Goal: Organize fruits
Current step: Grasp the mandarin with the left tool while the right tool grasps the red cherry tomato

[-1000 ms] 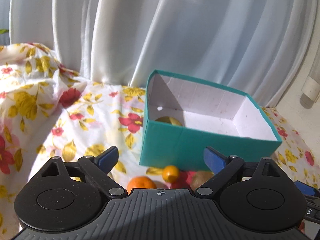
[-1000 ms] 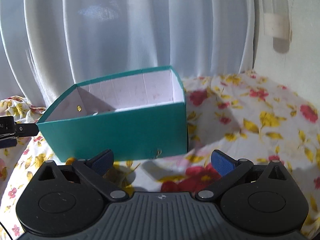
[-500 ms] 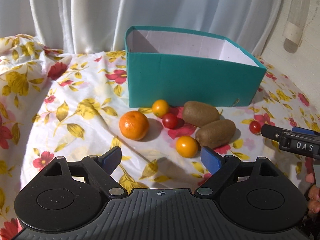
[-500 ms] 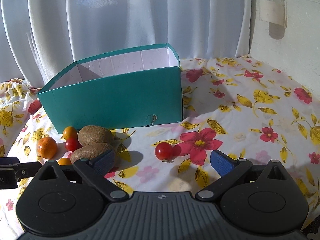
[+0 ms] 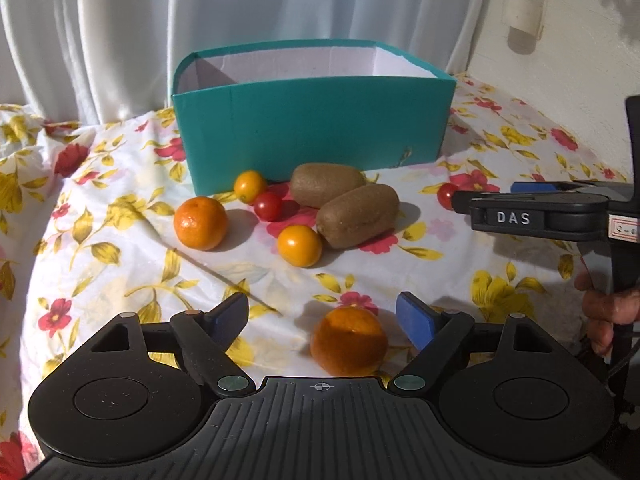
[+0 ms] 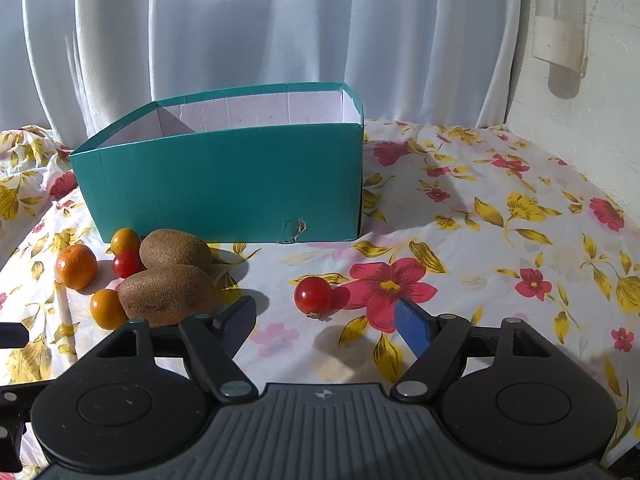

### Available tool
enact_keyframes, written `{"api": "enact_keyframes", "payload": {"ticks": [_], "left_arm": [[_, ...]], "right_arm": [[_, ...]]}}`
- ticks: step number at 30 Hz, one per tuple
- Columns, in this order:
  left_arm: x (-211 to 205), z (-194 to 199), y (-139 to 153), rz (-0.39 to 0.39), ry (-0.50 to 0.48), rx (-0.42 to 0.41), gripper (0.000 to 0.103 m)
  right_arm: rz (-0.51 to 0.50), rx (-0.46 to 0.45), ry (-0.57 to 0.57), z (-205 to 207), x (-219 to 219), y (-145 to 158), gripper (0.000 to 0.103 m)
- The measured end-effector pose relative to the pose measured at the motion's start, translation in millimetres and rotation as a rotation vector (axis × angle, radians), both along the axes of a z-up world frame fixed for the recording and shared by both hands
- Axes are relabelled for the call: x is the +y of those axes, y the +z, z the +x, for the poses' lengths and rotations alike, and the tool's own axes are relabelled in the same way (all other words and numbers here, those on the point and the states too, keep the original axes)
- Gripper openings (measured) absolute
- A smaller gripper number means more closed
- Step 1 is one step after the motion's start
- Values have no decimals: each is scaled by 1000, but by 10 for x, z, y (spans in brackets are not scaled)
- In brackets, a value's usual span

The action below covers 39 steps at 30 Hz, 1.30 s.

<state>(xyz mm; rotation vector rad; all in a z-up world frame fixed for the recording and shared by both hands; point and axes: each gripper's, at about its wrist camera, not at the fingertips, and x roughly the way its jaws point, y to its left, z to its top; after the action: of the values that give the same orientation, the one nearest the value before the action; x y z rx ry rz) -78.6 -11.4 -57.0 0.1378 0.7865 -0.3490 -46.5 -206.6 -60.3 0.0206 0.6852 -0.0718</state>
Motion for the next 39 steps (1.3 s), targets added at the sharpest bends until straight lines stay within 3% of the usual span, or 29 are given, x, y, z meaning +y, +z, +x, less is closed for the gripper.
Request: {"api": "enact_keyframes", "payload": {"ticks": [2, 5, 14, 25, 33, 39], "left_arm": [[-56, -33, -28, 19, -14, -9, 83], [-102, -33, -84, 29, -15, 11, 78], [-118, 26, -209, 31, 13, 68, 60], [-138, 64, -249, 21, 19, 101, 51], [-124, 84, -226, 22, 36, 111, 48], [-88, 194, -19, 16, 82, 102, 48]], "right_arm": [[-11, 10, 15, 43, 5, -35, 63], [-13, 25, 34, 122, -7, -92, 57], [-20, 58, 76, 327, -9, -214, 50], [-26, 67, 118, 411, 7, -273, 26], [13, 62, 102, 376, -57, -249, 25], [38, 37, 96, 256, -75, -8, 25]]}}
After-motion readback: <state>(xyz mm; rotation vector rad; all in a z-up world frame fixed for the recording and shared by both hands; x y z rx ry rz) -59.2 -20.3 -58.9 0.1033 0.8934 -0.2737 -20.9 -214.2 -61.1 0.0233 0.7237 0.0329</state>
